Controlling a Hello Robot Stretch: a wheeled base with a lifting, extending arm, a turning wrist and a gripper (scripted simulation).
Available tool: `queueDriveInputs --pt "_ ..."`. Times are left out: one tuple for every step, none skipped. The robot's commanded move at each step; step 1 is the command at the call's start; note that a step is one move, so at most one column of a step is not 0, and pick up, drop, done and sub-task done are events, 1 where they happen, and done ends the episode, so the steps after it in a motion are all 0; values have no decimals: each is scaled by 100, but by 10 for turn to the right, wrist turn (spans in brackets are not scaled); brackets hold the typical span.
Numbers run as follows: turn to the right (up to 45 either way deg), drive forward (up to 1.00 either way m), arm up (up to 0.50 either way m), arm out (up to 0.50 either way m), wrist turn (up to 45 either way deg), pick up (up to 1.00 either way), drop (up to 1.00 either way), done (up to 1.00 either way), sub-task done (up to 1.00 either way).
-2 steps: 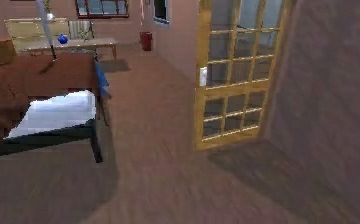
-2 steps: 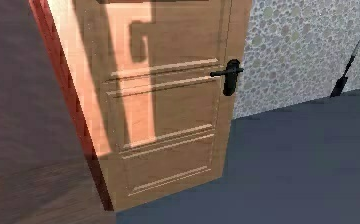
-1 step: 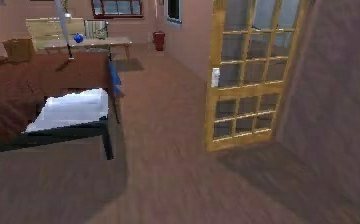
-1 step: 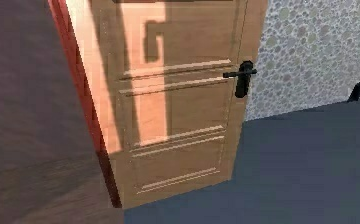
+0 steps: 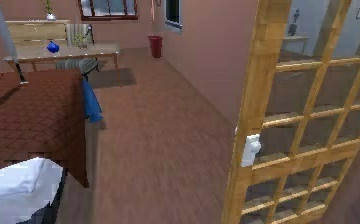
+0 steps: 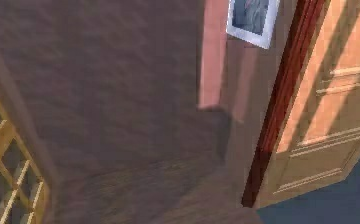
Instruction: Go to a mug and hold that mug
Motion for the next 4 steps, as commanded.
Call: queueDriveInputs --pt "0 95 0 0 0 0 0 0 0" --pt "-210 0 0 0 0 0 0 0 0" --pt "0 15 0 0 0 0 0 0 0" --pt "270 0 0 0 0 0 0 0 0"
